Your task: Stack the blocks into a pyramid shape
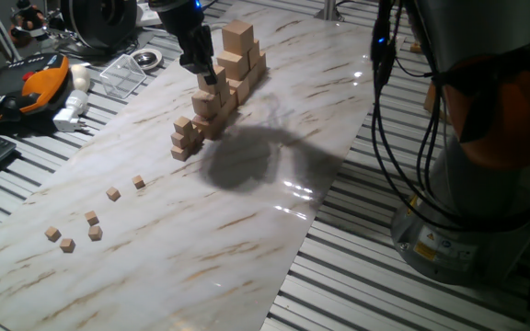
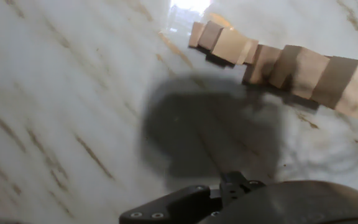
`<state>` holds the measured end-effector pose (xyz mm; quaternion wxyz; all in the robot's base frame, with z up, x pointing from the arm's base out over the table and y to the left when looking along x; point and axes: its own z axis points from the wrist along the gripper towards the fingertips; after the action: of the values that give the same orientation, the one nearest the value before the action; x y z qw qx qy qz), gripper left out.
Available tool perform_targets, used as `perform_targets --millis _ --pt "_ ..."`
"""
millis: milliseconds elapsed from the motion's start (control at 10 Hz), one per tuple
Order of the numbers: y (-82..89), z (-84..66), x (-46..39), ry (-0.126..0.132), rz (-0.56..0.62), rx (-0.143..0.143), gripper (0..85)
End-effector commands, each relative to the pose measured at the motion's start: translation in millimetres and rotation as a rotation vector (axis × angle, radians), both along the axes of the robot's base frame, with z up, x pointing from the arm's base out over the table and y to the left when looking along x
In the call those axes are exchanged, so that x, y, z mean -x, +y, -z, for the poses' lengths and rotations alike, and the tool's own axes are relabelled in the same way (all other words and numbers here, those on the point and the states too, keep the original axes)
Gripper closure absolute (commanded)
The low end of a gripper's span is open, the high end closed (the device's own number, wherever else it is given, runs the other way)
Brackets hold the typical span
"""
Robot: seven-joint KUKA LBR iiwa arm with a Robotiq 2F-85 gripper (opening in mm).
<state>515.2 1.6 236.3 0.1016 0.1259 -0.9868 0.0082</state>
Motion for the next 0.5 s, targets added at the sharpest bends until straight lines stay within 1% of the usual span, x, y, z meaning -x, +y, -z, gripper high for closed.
perform_targets --millis 0,100,200,300,400 --pt "-0.8 0.3 0.1 -0.043 0.032 -0.015 85.0" --pt "-0.8 0.3 0.1 -0.041 0.036 -0.008 85.0" --pt "-0.8 0.3 0.1 -0.046 0.046 -0.029 85.0" --pt "-0.8 0.3 0.1 -0.04 0.058 -0.053 85.0" --pt "-0.8 0.3 0.1 -0.022 0.061 -0.043 85.0"
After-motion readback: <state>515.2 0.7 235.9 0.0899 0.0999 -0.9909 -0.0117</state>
